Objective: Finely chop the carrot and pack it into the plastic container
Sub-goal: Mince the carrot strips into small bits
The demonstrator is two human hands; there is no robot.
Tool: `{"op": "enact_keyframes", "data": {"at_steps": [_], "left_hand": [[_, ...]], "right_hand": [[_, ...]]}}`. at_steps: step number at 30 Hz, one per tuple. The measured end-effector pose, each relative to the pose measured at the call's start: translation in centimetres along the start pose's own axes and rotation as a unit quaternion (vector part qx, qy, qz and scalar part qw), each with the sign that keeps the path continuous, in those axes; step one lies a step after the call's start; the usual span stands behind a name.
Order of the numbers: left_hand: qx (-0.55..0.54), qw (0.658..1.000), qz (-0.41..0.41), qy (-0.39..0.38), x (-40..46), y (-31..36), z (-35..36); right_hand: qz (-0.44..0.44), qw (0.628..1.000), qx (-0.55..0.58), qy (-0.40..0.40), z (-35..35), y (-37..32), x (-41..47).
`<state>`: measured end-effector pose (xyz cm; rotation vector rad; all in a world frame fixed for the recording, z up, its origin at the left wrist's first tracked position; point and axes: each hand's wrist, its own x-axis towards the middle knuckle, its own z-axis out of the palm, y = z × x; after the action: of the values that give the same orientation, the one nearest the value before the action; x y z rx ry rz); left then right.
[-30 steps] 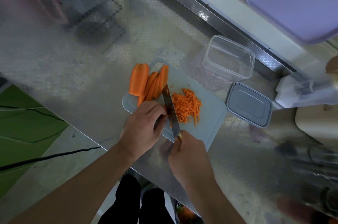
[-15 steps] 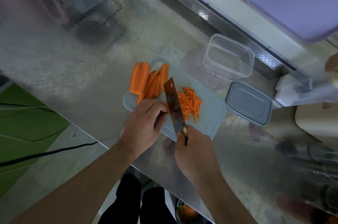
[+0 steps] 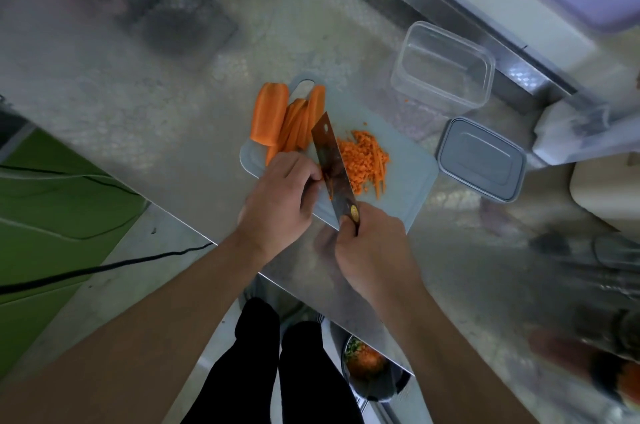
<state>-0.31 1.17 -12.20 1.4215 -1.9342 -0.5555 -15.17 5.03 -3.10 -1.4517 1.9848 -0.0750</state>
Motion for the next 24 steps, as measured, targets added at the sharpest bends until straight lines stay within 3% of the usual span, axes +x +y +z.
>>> {"op": "enact_keyframes", "data": {"at_steps": [24], "left_hand": [[0.011,1.000,-0.008,-0.009,-0.26,0.08,-0.16]], "right_hand": [[0.027,0.999,0.011,-0.036,0.44,-0.54,0.18]]}}
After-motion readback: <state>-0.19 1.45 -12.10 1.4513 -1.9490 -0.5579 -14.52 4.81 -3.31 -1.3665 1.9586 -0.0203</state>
